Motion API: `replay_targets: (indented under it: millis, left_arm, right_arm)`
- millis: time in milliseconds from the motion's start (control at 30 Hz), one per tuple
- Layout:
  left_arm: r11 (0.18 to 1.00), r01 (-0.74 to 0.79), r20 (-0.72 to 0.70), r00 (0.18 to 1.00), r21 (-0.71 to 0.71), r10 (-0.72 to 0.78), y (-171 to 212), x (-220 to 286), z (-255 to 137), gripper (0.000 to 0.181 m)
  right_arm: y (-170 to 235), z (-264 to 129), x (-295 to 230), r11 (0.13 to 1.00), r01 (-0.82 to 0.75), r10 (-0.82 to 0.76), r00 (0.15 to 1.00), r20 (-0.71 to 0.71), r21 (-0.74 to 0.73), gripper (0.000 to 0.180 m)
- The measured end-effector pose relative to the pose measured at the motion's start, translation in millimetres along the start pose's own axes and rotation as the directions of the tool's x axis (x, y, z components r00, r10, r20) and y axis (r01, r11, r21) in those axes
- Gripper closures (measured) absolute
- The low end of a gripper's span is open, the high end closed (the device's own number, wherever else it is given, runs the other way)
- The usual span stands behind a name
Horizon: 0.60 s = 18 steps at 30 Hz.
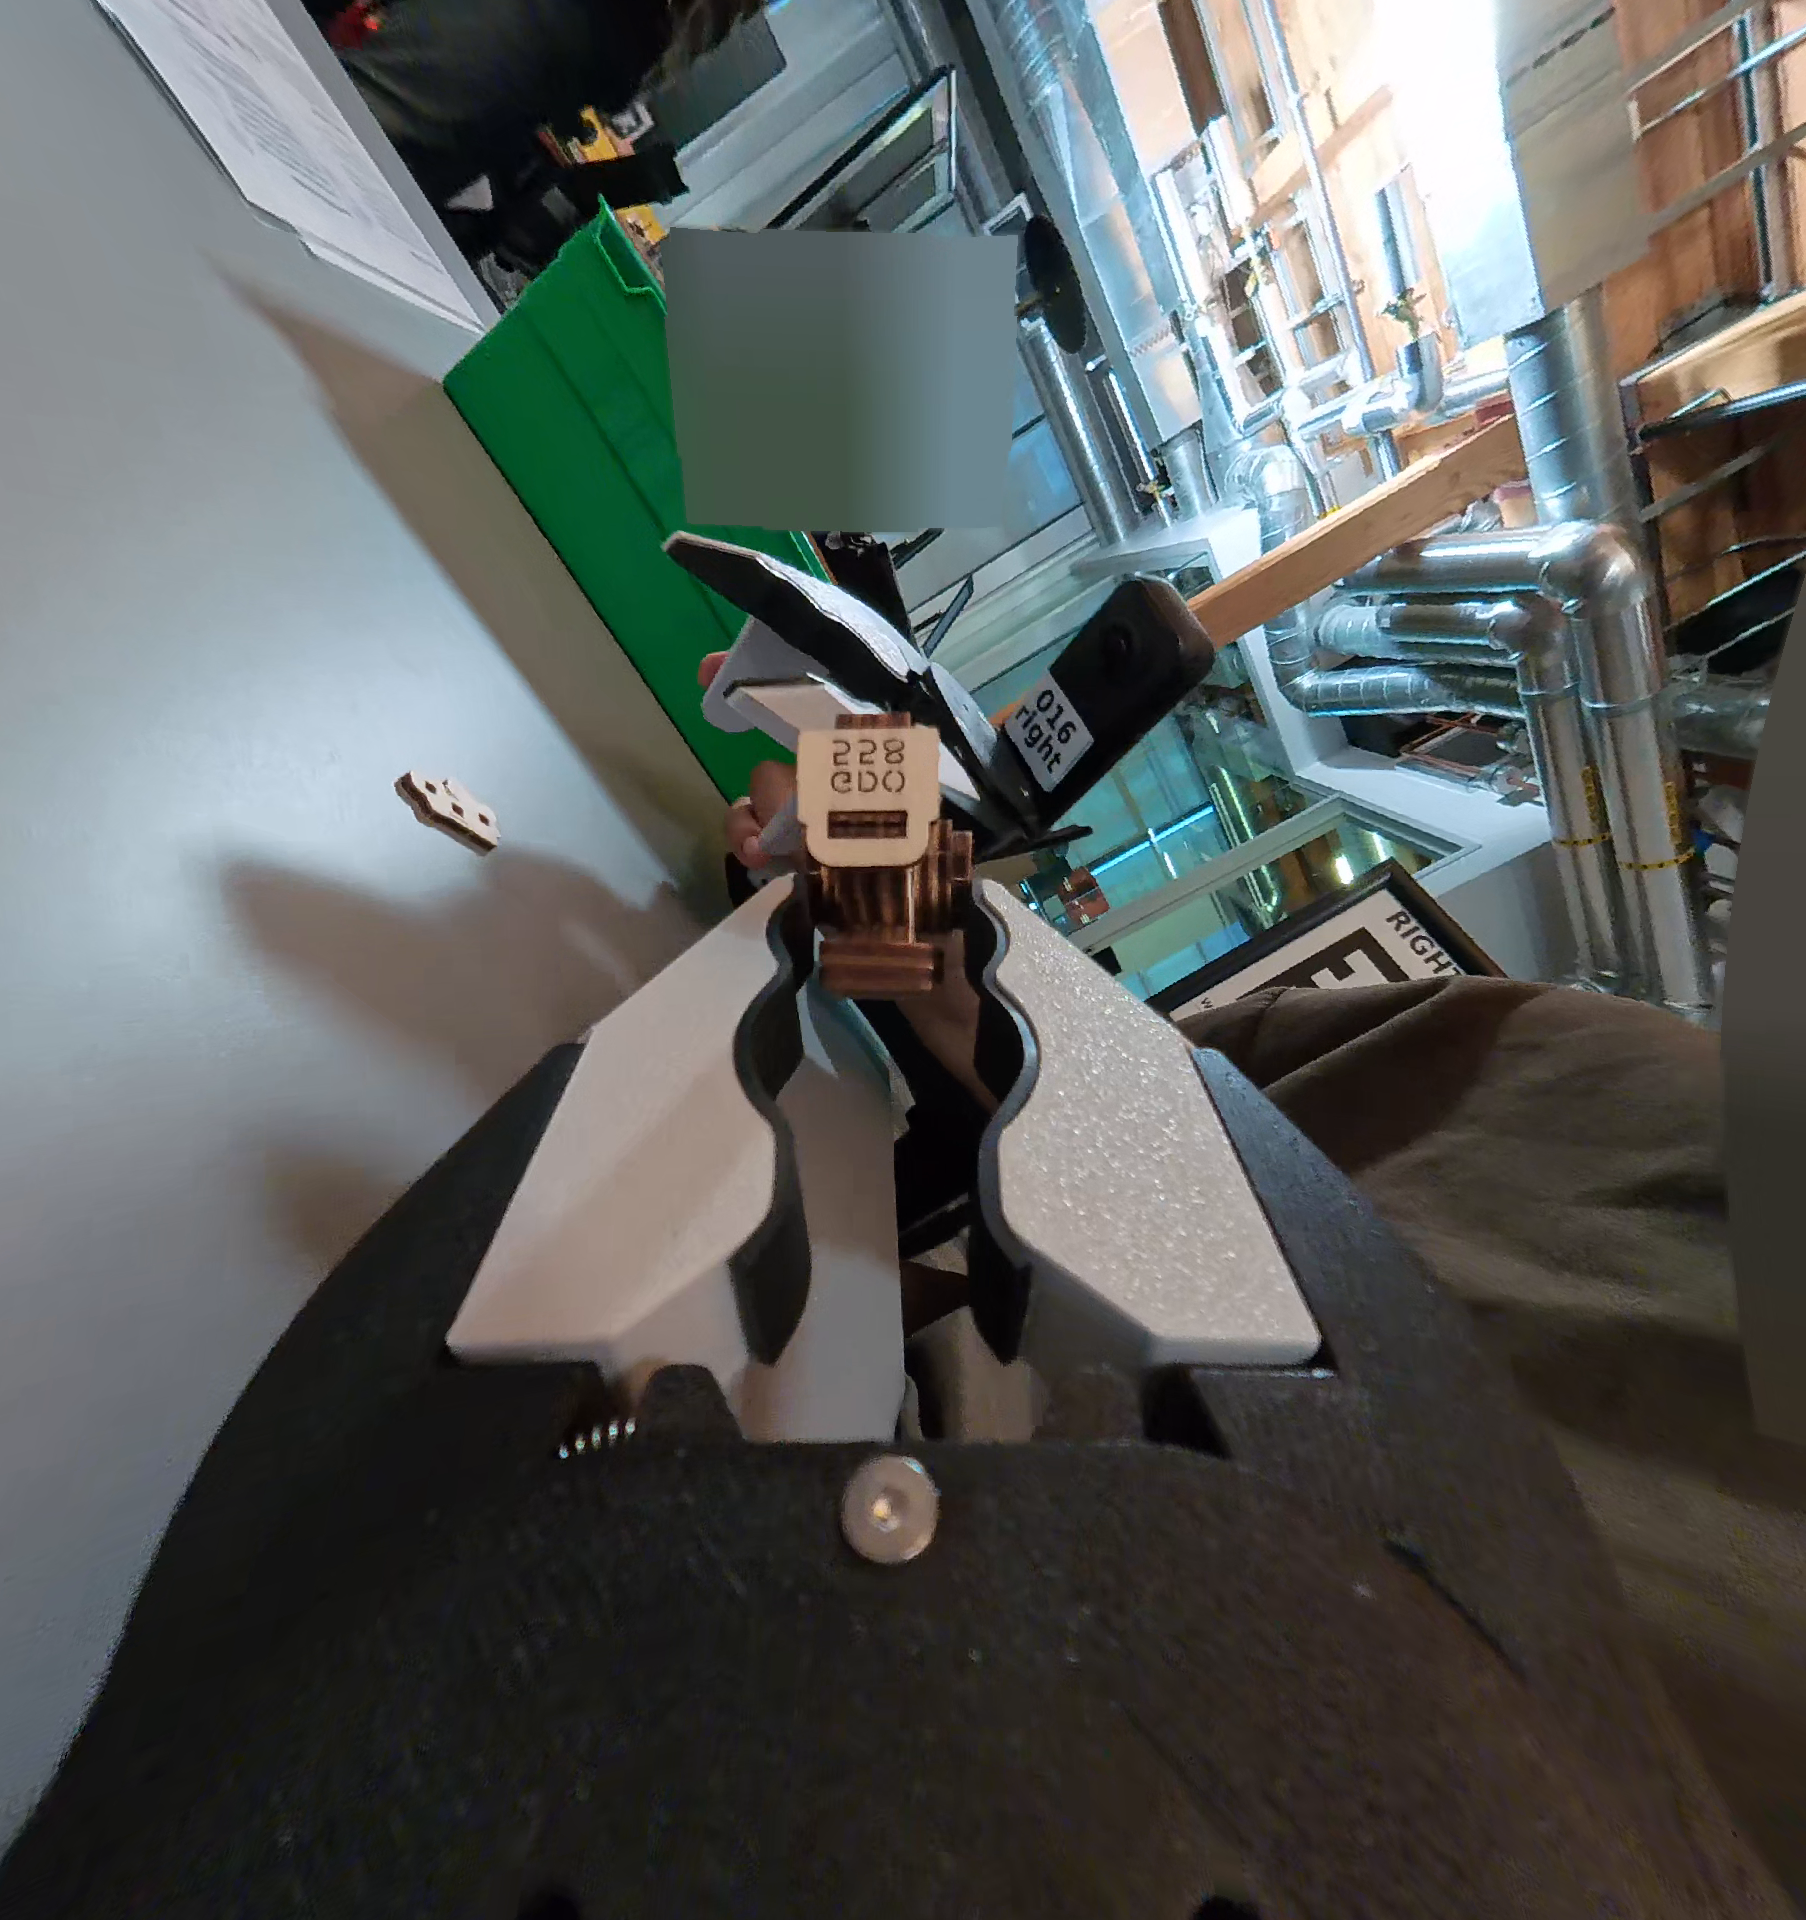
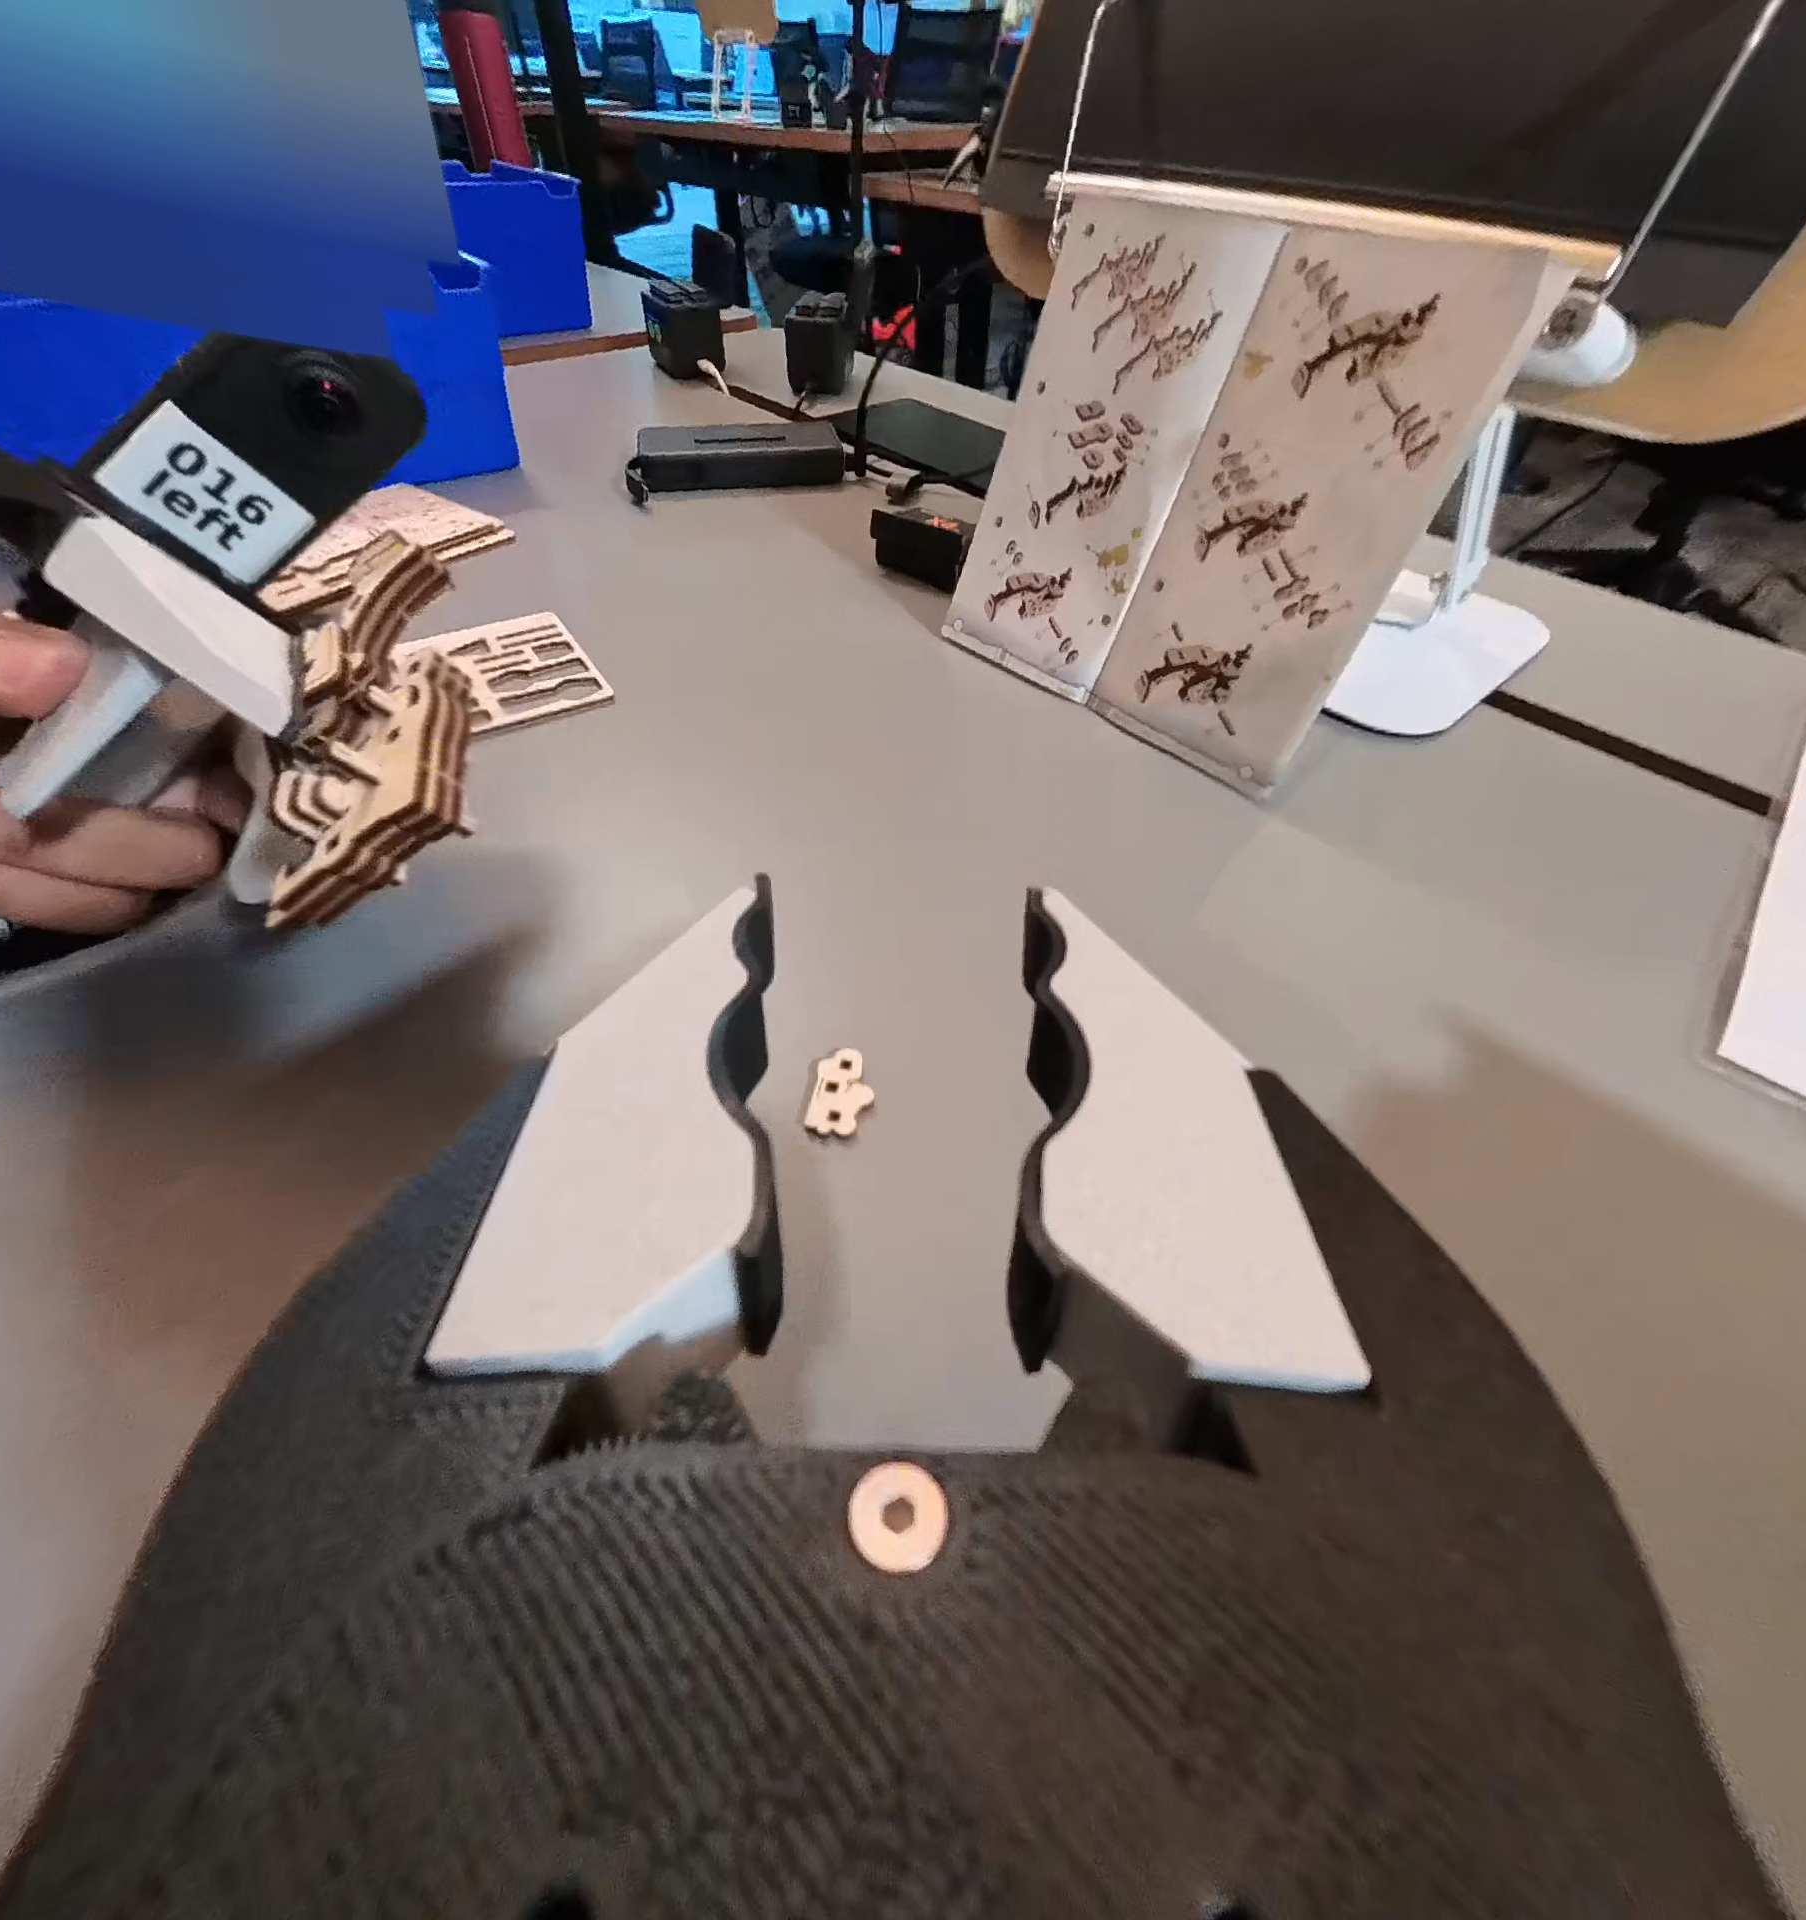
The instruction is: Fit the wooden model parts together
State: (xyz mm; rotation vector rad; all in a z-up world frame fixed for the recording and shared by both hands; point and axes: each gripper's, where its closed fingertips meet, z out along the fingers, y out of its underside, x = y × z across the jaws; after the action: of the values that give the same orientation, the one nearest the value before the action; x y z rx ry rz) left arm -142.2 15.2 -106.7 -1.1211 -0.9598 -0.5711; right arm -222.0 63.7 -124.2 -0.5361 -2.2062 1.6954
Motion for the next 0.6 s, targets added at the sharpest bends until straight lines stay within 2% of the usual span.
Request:
replay_targets:
  millis: [133,433,600]
  left_arm:
    - [1.0,0.017,-0.007,1.0,-0.002,-0.017,1,0,0,0.156]
    - [0.997,0.066,-0.005,0.998,0.029,-0.066,-4,-6,-4,0.155]
    - [0.994,0.041,0.05,0.998,0.097,-0.047,-14,-12,-12,0.155]
  right_arm:
    - [5,2,1,0.997,-0.071,0.072,0.997,0.034,-0.026,0.131]
    - [12,6,-3,0.996,-0.061,0.065,0.996,0.054,-0.07,0.133]
    - [13,6,-4,0.994,-0.082,0.088,0.994,0.069,-0.075,0.135]
